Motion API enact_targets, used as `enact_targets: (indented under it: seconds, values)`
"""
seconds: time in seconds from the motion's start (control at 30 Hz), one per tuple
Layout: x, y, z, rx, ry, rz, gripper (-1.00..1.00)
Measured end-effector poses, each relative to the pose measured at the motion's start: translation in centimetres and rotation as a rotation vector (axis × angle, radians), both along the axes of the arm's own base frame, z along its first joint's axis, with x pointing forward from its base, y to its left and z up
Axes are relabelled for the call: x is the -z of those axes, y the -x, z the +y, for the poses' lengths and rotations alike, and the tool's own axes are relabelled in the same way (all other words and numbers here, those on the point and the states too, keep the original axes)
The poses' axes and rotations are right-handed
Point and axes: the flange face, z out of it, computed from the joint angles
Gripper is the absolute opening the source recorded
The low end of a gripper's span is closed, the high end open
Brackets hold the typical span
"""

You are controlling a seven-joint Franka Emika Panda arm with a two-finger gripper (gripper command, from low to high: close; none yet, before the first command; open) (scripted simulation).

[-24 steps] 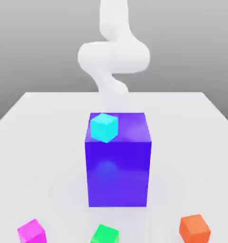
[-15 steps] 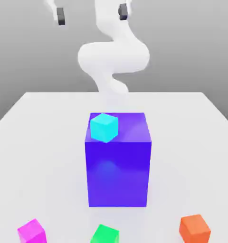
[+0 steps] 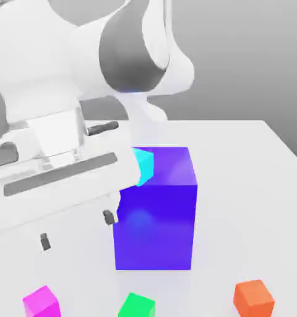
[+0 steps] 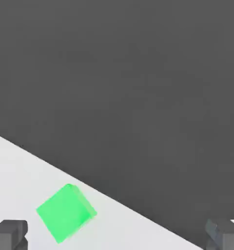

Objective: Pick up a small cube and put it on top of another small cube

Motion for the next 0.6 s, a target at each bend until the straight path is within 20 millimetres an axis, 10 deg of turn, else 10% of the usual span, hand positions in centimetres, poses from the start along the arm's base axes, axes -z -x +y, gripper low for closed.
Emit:
enact_targets:
  seconds: [0.43, 0.47, 0.6]
  values:
    - [15.5, 2.9, -6.5, -0.202, 0.195, 0.142, 0.0]
    - [16.8, 2.9, -6.5, -0.202, 0.194, 0.143, -1.0]
    - [16.8, 3.0, -6.5, -0.202, 0.193, 0.145, -1.0]
